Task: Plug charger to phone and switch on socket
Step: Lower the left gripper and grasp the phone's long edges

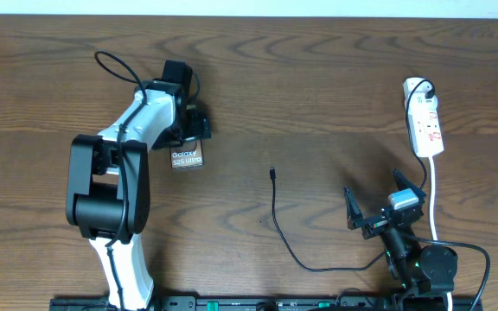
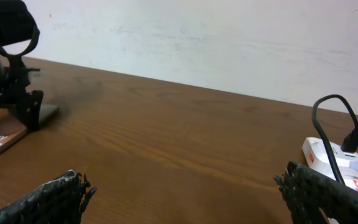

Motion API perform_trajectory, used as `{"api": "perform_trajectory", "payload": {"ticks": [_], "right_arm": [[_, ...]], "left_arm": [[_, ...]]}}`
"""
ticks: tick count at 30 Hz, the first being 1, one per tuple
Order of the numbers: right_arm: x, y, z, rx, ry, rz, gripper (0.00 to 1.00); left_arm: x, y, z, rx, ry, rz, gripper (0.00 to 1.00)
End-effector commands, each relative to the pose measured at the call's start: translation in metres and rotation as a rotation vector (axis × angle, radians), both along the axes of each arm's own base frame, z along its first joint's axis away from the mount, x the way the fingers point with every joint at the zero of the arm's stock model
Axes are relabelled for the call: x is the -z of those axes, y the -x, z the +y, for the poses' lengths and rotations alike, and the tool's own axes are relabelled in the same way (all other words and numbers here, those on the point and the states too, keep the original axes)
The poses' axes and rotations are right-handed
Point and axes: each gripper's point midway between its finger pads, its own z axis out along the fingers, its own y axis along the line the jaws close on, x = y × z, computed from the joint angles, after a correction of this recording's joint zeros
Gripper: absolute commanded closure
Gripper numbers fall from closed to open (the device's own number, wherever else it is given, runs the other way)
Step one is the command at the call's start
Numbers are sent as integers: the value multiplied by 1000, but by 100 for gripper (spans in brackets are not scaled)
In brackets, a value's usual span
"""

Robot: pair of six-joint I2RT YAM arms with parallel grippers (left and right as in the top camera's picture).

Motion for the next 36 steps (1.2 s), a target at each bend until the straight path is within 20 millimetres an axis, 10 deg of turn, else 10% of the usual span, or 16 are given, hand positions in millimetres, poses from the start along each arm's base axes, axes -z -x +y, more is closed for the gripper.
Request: {"api": "perform_trajectory", "payload": {"ticks": [1,14,25,36], "right_arm": [[0,0,0,-2,8,-3,1],[0,0,0,-2,8,-3,1],[0,0,0,-2,8,-3,1],[0,0,0,-2,8,-3,1]], "left_arm": [[15,26,-21,-1,120,126,9],[14,69,-54,92,42,250,9],[16,19,-18,-89,-74,57,2],[17,33,-32,-75,-4,118,7]]}}
